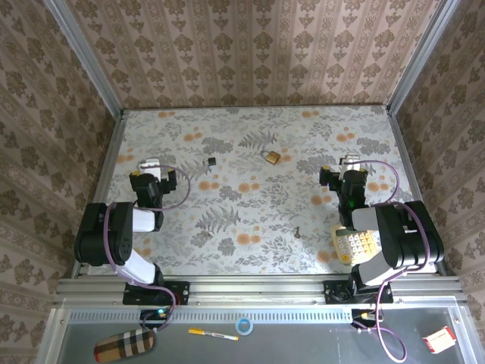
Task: Unlock with the key
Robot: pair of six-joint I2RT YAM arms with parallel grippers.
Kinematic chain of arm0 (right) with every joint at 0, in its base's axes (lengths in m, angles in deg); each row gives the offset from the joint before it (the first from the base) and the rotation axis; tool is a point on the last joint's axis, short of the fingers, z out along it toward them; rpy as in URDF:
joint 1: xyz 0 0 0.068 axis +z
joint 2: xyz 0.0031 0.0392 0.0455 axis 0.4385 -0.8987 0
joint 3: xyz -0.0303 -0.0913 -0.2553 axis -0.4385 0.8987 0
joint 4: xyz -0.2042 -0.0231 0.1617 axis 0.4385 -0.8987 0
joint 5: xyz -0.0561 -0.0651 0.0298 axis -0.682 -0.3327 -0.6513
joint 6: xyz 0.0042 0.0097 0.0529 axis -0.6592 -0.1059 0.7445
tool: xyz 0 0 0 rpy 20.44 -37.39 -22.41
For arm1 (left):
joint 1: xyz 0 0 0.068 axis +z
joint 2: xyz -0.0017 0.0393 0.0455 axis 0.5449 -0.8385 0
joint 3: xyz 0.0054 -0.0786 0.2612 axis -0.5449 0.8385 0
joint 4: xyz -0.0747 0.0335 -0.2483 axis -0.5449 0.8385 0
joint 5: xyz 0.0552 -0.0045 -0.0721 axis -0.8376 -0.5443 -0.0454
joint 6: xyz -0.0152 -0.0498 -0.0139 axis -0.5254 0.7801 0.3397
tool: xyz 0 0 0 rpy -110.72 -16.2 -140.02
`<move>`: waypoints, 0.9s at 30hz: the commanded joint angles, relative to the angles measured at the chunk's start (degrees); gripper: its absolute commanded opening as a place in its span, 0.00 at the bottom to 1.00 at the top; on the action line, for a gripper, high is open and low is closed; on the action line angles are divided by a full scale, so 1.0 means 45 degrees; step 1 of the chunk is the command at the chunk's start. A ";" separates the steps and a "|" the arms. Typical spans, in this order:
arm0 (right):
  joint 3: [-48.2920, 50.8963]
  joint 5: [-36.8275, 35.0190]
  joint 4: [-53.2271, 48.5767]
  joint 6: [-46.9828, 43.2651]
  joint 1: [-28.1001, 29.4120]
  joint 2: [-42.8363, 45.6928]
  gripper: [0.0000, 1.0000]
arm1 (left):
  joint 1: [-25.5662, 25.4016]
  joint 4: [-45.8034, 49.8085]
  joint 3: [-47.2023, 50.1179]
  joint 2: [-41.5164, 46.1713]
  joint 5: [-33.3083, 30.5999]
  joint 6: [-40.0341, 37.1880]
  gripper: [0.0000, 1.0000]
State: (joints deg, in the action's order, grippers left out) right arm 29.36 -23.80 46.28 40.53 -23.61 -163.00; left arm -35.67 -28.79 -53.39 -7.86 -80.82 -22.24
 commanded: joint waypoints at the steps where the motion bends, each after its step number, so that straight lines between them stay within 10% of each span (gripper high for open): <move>1: -0.0101 -0.0027 0.0079 0.0138 -0.0062 0.0031 1.00 | -0.0032 0.0105 -0.0066 0.0052 0.0112 -0.0132 1.00; 27: -0.0470 -0.0386 -0.1114 -0.0410 0.0407 0.0990 1.00 | -0.0212 -0.0171 0.0128 0.0264 0.0265 -0.0439 1.00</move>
State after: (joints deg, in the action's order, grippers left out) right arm 29.29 -24.22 44.77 40.26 -23.07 -162.23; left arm -35.80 -28.79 -53.36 -7.86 -80.71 -22.44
